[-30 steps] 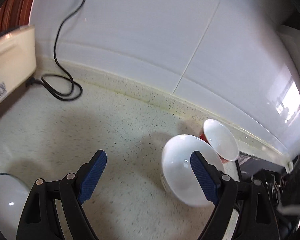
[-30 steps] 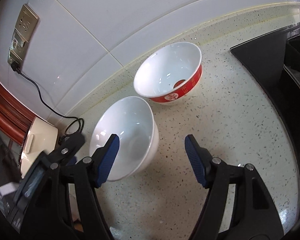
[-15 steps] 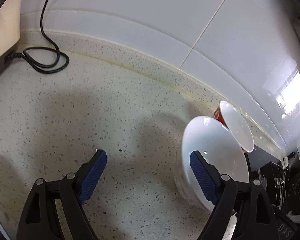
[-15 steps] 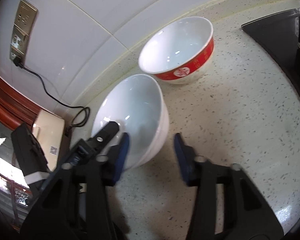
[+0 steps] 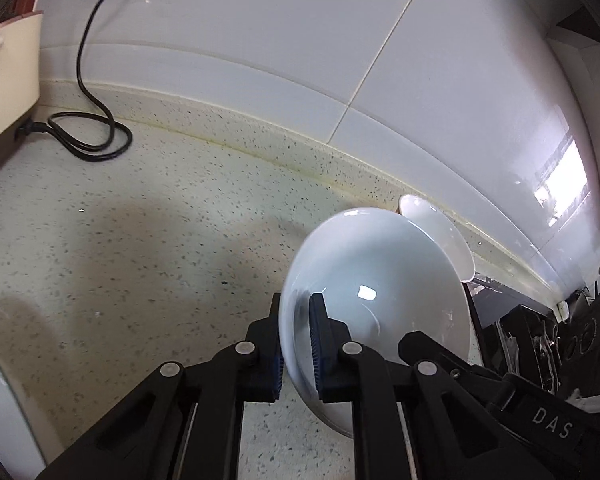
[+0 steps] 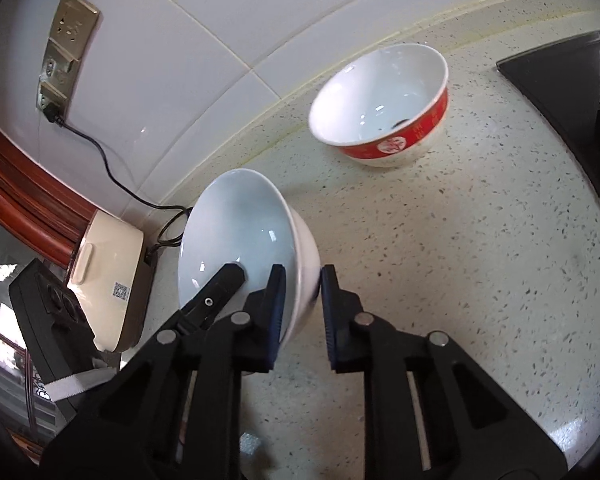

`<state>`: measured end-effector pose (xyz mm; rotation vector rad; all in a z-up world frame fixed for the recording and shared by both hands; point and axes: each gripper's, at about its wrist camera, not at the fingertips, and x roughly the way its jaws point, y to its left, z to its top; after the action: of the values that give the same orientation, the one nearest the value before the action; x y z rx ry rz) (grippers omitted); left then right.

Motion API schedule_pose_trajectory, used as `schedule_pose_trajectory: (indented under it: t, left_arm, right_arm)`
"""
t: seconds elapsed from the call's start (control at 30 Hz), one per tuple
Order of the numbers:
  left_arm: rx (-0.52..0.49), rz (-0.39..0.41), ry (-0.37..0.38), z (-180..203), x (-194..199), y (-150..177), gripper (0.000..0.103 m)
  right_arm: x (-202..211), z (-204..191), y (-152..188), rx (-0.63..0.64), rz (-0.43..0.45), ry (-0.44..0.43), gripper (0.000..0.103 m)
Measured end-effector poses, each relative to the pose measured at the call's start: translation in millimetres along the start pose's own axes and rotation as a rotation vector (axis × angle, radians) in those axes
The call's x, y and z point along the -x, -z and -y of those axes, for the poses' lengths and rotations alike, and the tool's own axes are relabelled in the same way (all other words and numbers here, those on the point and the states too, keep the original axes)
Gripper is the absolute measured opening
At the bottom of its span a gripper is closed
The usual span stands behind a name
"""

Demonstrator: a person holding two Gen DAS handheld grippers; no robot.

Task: Organize plates and bowls
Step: 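Close both grippers on the large white bowl's rim, then carry the white bowl and lower it into the glass-rimmed bowl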

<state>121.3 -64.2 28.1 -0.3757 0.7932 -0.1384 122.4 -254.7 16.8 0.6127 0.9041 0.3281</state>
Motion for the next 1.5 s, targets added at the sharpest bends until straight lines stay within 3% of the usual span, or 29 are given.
schedule_pose_trajectory:
  t: [0.2, 0.73, 1.5]
  left_arm:
    - [0.025, 0.009, -0.023, -6, 18, 5, 0.012]
    - [0.075, 0.187, -0.093, -28, 85, 21, 0.012]
    - [0.175, 0.367, -0.152, -72, 128, 37, 0.012]
  right_arm:
    - [2, -16, 3, 0.038, -0.008, -0.038, 0.021]
    - [2, -55, 27, 0.138, -0.034, -0.175, 0.021]
    - [-5, -99, 66, 0.273, -0.075, -0.279, 0.021]
